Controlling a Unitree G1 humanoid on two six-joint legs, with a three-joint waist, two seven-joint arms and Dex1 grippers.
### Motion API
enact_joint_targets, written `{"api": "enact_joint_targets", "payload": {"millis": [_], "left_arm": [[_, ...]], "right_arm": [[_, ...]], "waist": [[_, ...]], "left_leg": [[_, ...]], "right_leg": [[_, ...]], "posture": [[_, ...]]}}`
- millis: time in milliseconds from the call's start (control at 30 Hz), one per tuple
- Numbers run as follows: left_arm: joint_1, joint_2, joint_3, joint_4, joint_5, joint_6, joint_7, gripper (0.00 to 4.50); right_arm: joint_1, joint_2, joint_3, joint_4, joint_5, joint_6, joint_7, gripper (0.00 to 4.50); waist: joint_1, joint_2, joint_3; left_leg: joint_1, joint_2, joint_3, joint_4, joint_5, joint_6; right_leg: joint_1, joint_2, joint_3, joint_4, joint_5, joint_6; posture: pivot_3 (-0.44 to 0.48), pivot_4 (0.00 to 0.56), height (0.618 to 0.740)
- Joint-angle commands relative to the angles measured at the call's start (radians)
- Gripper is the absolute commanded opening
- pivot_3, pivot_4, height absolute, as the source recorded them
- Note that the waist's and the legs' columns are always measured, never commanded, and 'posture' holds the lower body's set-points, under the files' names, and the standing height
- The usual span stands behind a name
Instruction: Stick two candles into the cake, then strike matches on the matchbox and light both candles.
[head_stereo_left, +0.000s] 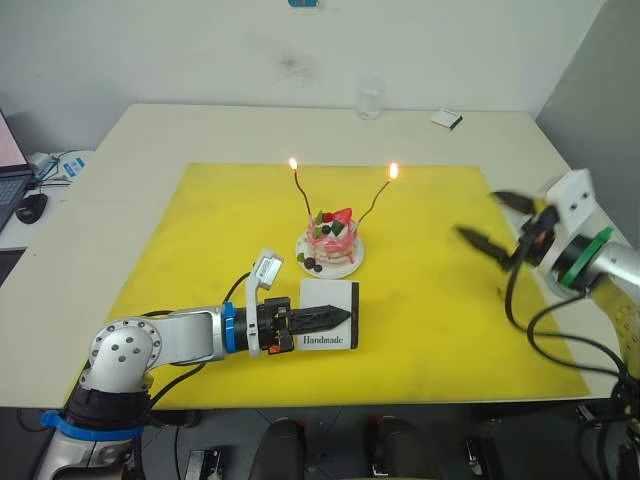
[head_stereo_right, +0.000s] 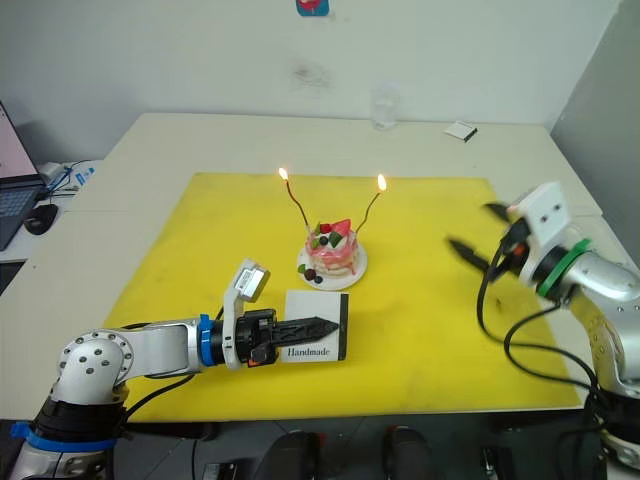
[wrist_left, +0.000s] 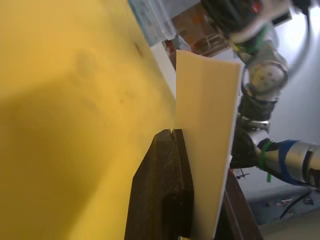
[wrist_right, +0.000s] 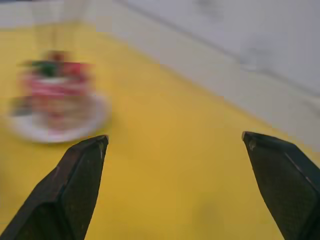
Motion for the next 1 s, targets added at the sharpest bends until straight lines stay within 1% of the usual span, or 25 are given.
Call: {"api": "enact_joint_targets", "payload": {"millis": [33, 100, 200, 300, 400, 533, 633, 700, 733, 800, 833, 933, 1000], "left_arm": [[-0.003, -0.001, -0.013, -0.002, -0.037, -0.010, 0.057, 0.00], [-0.005, -0.016, -0.029, 0.000, -0.011, -0.013, 0.087, 0.00], [-0.013, -0.037, -0.052, 0.007, 0.046, -0.016, 0.112, 0.00], [-0.024, -0.066, -0.062, 0.018, 0.077, -0.025, 0.140, 0.00], [-0.031, -0.091, -0.066, 0.014, 0.120, -0.027, 0.166, 0.00], [-0.029, -0.122, -0.054, 0.059, 0.154, -0.024, 0.219, 0.00], [-0.026, -0.132, -0.048, 0.070, 0.162, -0.009, 0.235, 0.00], [-0.027, -0.131, -0.041, 0.067, 0.163, -0.003, 0.233, 0.58], [-0.026, -0.130, -0.037, 0.064, 0.162, -0.002, 0.232, 0.77], [-0.026, -0.117, -0.025, 0.063, 0.152, 0.003, 0.230, 1.35], [-0.026, -0.106, -0.016, 0.061, 0.147, 0.008, 0.227, 1.73], [-0.024, -0.047, 0.024, 0.062, 0.110, 0.029, 0.214, 2.66], [-0.024, 0.054, 0.071, 0.062, 0.117, 0.064, 0.157, 3.35]], "right_arm": [[0.040, -0.060, 0.044, -0.130, 0.114, 0.004, 0.152, 4.48], [0.050, -0.067, 0.082, -0.160, 0.124, -0.015, 0.178, 4.48], [0.038, -0.060, 0.138, -0.167, 0.085, -0.051, 0.175, 4.48], [0.028, -0.055, 0.165, -0.161, 0.065, -0.076, 0.167, 4.48], [0.024, -0.048, 0.177, -0.165, 0.067, -0.075, 0.150, 4.48], [0.042, -0.046, 0.182, -0.172, 0.047, -0.078, 0.107, 4.48], [0.059, -0.043, 0.183, -0.177, 0.043, -0.079, 0.090, 4.48], [0.070, -0.045, 0.181, -0.176, 0.040, -0.084, 0.091, 4.50], [0.076, -0.047, 0.179, -0.176, 0.039, -0.087, 0.092, 4.50], [0.081, -0.050, 0.175, -0.164, 0.035, -0.096, 0.095, 4.50], [0.084, -0.053, 0.172, -0.154, 0.030, -0.104, 0.099, 4.50], [0.097, -0.057, 0.171, -0.123, 0.012, -0.127, 0.107, 4.50], [0.118, -0.062, 0.171, -0.094, -0.006, -0.153, 0.121, 4.50]], "waist": [[0.004, 0.000, 0.000], [0.003, 0.000, 0.000], [0.002, 0.000, 0.000], [0.002, 0.000, 0.000], [0.002, 0.000, 0.000], [0.003, 0.000, 0.000], [0.002, 0.000, 0.000], [0.002, 0.000, 0.000], [0.002, 0.000, 0.000], [0.002, 0.000, 0.000], [0.002, 0.000, 0.000], [-0.001, -0.001, 0.000], [-0.001, -0.001, 0.000]], "left_leg": [[0.000, 0.000, -0.001, 0.000, 0.000, 0.000], [0.000, 0.000, -0.001, 0.001, 0.000, 0.000], [0.001, -0.001, -0.001, 0.002, 0.000, 0.000], [0.002, -0.002, -0.001, 0.003, 0.000, 0.000], [0.001, -0.002, -0.001, 0.003, 0.000, 0.000], [0.001, -0.001, -0.001, 0.002, 0.000, 0.000], [0.001, -0.001, -0.001, 0.001, 0.000, 0.000], [0.001, -0.001, -0.001, 0.001, 0.000, 0.000], [0.001, -0.001, -0.001, 0.001, 0.000, 0.000], [0.001, -0.001, -0.001, 0.002, 0.000, 0.000], [0.001, -0.001, -0.001, 0.002, 0.000, 0.000], [0.001, -0.001, -0.001, 0.002, 0.000, 0.000], [0.002, 0.000, -0.001, 0.001, 0.000, 0.000]], "right_leg": [[0.000, -0.001, 0.000, 0.000, 0.000, 0.000], [0.001, -0.002, 0.000, 0.000, 0.000, 0.000], [0.001, -0.002, 0.000, 0.000, 0.000, 0.000], [0.001, -0.002, 0.000, 0.000, 0.000, -0.002], [0.001, -0.001, 0.000, 0.000, 0.001, 0.001], [0.001, -0.001, 0.000, 0.000, 0.001, 0.000], [0.001, -0.001, 0.000, 0.000, 0.000, 0.000], [0.001, 0.000, 0.000, 0.001, 0.000, 0.000], [0.001, -0.001, 0.000, 0.001, 0.000, 0.000], [0.001, -0.001, 0.000, 0.001, 0.000, 0.000], [0.001, -0.001, 0.000, 0.001, 0.000, 0.000], [0.001, 0.000, 0.000, 0.001, 0.000, 0.000], [0.001, 0.000, 0.000, 0.001, 0.000, -0.001]], "posture": [[0.000, 0.150, 0.740], [0.000, 0.150, 0.740], [0.000, 0.150, 0.740], [0.000, 0.150, 0.740], [0.000, 0.150, 0.740], [0.000, 0.150, 0.740], [0.000, 0.150, 0.740], [0.000, 0.150, 0.740], [0.000, 0.150, 0.740], [0.000, 0.150, 0.740], [0.000, 0.150, 0.740], [0.000, 0.150, 0.740], [0.000, 0.150, 0.740]]}}
